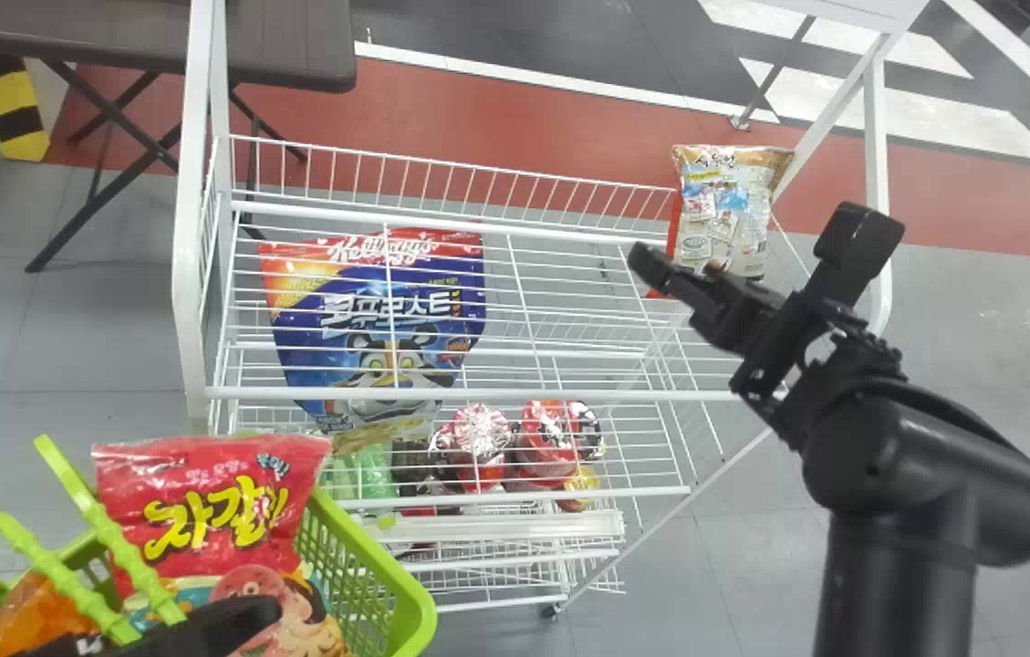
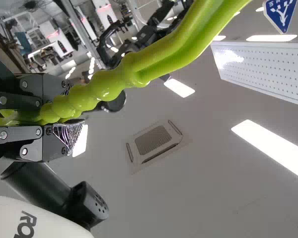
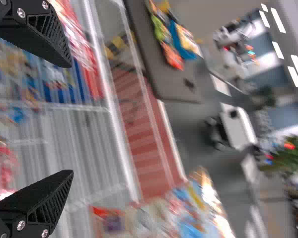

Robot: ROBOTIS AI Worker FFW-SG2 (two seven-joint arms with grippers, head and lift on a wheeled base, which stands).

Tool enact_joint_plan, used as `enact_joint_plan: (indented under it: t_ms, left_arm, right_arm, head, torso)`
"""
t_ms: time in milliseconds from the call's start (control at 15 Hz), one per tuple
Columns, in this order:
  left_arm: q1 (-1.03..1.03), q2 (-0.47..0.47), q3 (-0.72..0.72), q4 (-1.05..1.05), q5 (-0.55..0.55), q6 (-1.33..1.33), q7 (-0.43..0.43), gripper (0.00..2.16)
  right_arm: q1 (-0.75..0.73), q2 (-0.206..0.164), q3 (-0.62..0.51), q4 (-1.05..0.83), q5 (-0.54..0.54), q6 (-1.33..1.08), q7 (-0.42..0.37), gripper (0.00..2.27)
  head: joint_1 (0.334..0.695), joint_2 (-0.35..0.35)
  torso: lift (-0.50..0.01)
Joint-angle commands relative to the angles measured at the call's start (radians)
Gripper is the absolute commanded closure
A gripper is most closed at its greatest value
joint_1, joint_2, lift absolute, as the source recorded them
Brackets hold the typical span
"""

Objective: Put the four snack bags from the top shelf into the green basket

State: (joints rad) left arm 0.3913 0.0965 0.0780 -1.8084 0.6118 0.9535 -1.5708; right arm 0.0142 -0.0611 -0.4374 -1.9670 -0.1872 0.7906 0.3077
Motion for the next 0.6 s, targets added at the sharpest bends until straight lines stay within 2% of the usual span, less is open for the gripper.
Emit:
enact_joint_plan:
  t_ms: [0, 200, 533]
  left_arm:
    - [0.006, 0.000, 0.012, 0.001, 0.000, 0.000, -0.010, 2.15]
    - [0.012, 0.000, 0.032, 0.011, 0.002, 0.000, -0.010, 2.15]
    - [0.014, 0.000, 0.040, 0.031, 0.002, 0.000, -0.010, 2.15]
  right_arm:
    - [-0.099, -0.013, 0.008, 0.188, 0.140, -0.162, -0.018, 0.04]
    - [-0.180, -0.049, 0.008, 0.333, 0.212, -0.196, -0.061, 0.04]
    - [-0.315, -0.055, 0.032, 0.563, 0.356, -0.261, -0.068, 0.05]
  head:
    - [0.695, -0.350]
    - [0.695, -0.350]
    - [0.695, -0.350]
  torso:
    - [0.000]
    - [0.000]
    - [0.000]
